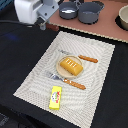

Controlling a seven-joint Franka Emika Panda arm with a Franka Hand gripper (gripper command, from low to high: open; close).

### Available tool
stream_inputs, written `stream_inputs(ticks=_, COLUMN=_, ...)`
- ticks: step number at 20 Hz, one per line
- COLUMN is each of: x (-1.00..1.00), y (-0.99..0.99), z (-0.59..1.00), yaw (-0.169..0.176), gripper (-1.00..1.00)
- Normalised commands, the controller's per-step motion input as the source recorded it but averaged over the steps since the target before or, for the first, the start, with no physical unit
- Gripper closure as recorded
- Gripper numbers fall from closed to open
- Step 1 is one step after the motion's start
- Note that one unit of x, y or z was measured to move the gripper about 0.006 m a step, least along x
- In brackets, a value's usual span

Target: Interact with the objects in diverse but meaningful ways.

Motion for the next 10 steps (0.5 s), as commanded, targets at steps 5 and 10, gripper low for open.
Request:
stream_inputs(ticks=5, x=-0.4, y=0.73, z=0.0, yaw=0.057, gripper=1.0)
stream_inputs(ticks=10, x=-0.39, y=0.74, z=0.0, yaw=0.053, gripper=1.0)
